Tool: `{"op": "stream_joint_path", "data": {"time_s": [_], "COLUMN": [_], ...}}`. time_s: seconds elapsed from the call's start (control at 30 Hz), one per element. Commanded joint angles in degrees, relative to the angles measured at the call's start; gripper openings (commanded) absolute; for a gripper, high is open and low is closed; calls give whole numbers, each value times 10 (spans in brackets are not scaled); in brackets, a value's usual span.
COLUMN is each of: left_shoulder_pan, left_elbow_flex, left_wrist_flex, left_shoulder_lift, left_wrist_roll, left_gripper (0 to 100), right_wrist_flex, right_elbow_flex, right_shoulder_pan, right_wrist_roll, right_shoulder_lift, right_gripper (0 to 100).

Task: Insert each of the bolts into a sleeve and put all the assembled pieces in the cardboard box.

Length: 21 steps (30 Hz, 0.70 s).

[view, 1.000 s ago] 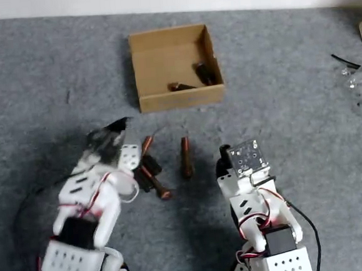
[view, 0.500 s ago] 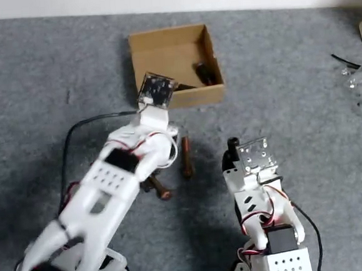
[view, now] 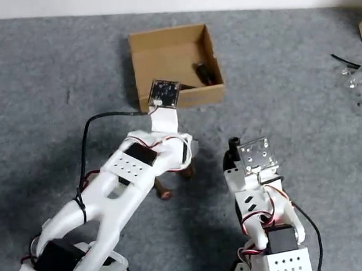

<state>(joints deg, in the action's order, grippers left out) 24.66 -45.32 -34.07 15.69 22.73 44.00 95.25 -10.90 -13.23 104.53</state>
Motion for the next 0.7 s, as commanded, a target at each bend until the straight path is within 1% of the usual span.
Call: {"op": "stream_joint_path", "data": {"time_s": [0.0,0.2,0.43,0.57,0.67], "left_shoulder_pan": [5,14,12,13,10], "left_elbow_flex": [37,76,81,116,187], "left_wrist_flex": [-17,-106,-113,-118,-172], "left_shoulder_lift": [2,1,-7,-78,-149], "left_wrist_roll": [5,4,2,2,2], "left_gripper": [204,204,204,204,204], "right_wrist_flex": [-23,-23,-23,-23,-23], "right_elbow_flex": [0,1,3,4,4], "right_shoulder_pan": [7,7,7,7,7], "right_wrist_roll": [4,4,4,4,4], "right_shoulder_lift": [7,7,7,7,7], "right_gripper": [5,5,5,5,5]}}
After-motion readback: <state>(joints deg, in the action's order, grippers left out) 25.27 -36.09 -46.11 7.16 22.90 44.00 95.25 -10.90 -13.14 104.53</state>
